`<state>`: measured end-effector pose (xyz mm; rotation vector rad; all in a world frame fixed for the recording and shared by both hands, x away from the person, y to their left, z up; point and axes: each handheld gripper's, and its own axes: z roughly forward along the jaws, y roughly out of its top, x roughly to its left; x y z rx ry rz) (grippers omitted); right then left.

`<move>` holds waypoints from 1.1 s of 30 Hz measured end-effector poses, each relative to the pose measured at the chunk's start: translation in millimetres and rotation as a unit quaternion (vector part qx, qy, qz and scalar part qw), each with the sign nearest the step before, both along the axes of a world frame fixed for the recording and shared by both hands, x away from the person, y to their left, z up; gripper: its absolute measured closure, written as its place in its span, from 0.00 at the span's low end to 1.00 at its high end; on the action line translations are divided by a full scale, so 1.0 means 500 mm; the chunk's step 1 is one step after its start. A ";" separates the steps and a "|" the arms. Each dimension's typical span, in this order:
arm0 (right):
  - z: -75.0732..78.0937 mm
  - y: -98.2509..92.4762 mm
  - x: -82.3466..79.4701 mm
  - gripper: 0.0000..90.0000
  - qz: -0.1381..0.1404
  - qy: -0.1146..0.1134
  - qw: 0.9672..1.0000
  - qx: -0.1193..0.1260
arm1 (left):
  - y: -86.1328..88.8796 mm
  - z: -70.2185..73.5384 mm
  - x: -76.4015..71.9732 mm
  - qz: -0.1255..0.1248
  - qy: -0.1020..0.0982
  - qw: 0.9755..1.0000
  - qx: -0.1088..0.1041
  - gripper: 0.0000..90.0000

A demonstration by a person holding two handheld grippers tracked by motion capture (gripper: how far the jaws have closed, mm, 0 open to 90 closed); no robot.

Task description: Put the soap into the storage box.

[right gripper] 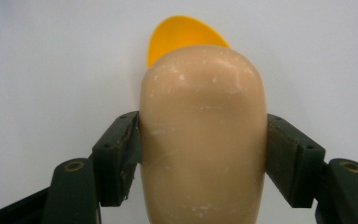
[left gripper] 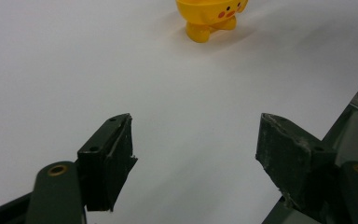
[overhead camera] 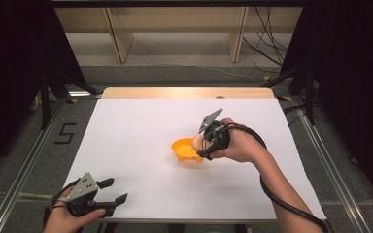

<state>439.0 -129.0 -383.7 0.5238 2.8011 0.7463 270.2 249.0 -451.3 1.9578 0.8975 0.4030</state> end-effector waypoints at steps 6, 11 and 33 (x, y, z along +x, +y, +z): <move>-0.002 0.003 0.002 0.38 -0.008 0.000 1.000 0.003 | 0.000 0.000 0.000 -0.001 0.000 1.000 -0.005 0.30; -0.006 0.007 0.005 0.38 -0.010 0.000 1.000 0.007 | 0.001 0.001 0.000 -0.003 0.000 1.000 0.000 0.30; -0.001 0.028 0.024 0.38 0.010 -0.020 1.000 0.010 | 0.001 0.002 0.000 -0.001 -0.001 1.000 0.001 0.30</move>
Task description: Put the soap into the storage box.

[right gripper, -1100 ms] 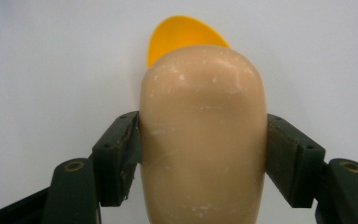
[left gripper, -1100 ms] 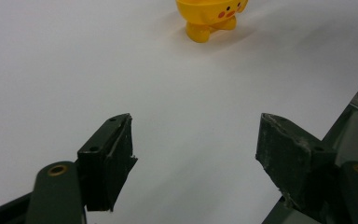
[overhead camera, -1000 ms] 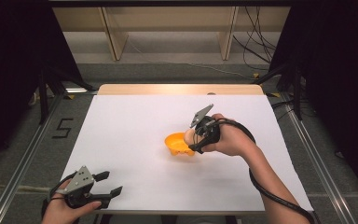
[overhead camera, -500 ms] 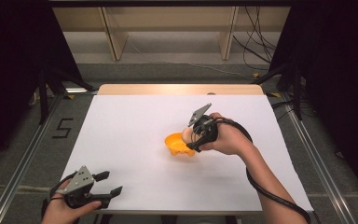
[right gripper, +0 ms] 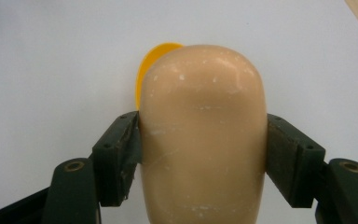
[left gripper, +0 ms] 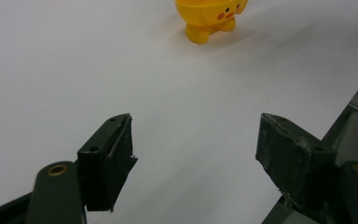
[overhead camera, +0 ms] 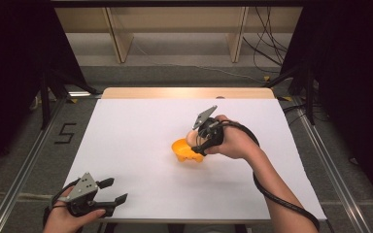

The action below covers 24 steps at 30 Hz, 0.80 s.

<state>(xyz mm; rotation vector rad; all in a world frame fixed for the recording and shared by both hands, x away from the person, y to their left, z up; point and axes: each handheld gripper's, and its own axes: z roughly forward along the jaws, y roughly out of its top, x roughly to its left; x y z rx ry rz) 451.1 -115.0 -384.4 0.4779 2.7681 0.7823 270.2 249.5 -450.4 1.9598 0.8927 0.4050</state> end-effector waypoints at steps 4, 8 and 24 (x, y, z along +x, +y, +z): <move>-0.003 0.007 0.005 0.38 0.007 -0.005 1.000 -0.002 | 0.000 0.000 0.000 0.000 0.000 1.000 0.000 0.30; -0.006 0.016 0.003 0.38 -0.003 0.011 1.000 -0.004 | 0.000 0.000 0.000 0.000 0.001 1.000 -0.001 0.30; -0.011 0.028 0.017 0.38 0.006 0.006 1.000 -0.001 | -0.001 -0.001 -0.002 0.006 0.008 1.000 -0.009 0.30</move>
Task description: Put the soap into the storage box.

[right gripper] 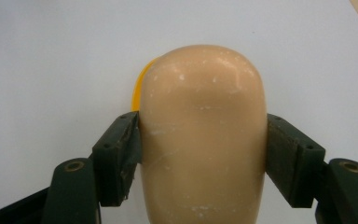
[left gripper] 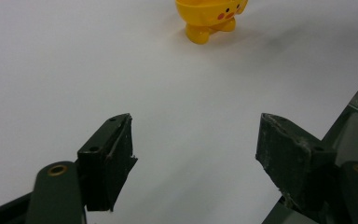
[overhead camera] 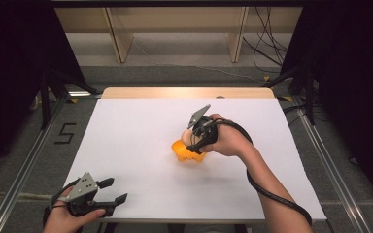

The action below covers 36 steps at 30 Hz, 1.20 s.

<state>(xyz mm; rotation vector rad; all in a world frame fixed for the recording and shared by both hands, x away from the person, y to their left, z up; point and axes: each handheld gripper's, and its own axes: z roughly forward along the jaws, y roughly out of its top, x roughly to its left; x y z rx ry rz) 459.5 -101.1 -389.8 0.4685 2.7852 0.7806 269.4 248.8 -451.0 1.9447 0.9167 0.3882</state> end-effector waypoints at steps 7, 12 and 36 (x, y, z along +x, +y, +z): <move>-0.004 0.006 0.005 0.38 -0.001 0.003 1.000 0.003 | 0.000 0.000 0.000 -0.001 -0.001 1.000 0.001 0.30; -0.008 0.009 0.007 0.38 0.000 0.005 1.000 0.004 | 0.000 0.000 0.000 0.000 0.000 1.000 0.000 0.30; -0.036 0.025 0.013 0.38 0.007 0.027 1.000 -0.010 | -0.002 0.001 -0.001 -0.003 0.000 1.000 -0.007 0.30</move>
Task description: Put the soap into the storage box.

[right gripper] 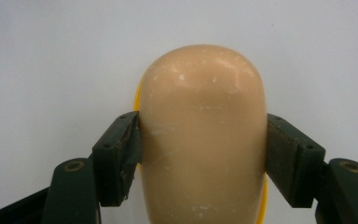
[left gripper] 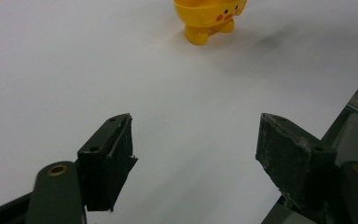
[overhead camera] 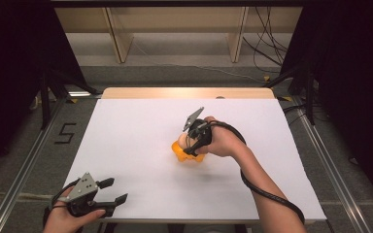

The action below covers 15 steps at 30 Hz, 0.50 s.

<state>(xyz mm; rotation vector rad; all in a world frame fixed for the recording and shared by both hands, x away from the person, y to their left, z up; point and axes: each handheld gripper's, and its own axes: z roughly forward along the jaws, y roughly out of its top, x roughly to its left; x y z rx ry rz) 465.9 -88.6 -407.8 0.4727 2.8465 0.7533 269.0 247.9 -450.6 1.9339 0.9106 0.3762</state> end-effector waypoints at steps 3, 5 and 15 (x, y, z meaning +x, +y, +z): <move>-0.005 0.000 0.003 0.38 0.004 -0.001 1.000 0.001 | 0.000 -0.001 0.000 0.000 -0.001 1.000 0.001 0.30; -0.009 0.000 0.002 0.38 0.000 0.004 1.000 0.000 | 0.002 0.001 0.001 -0.005 -0.008 1.000 0.014 0.30; -0.011 -0.001 0.009 0.38 0.000 0.000 1.000 -0.002 | 0.002 0.001 0.001 -0.006 -0.009 1.000 0.012 0.30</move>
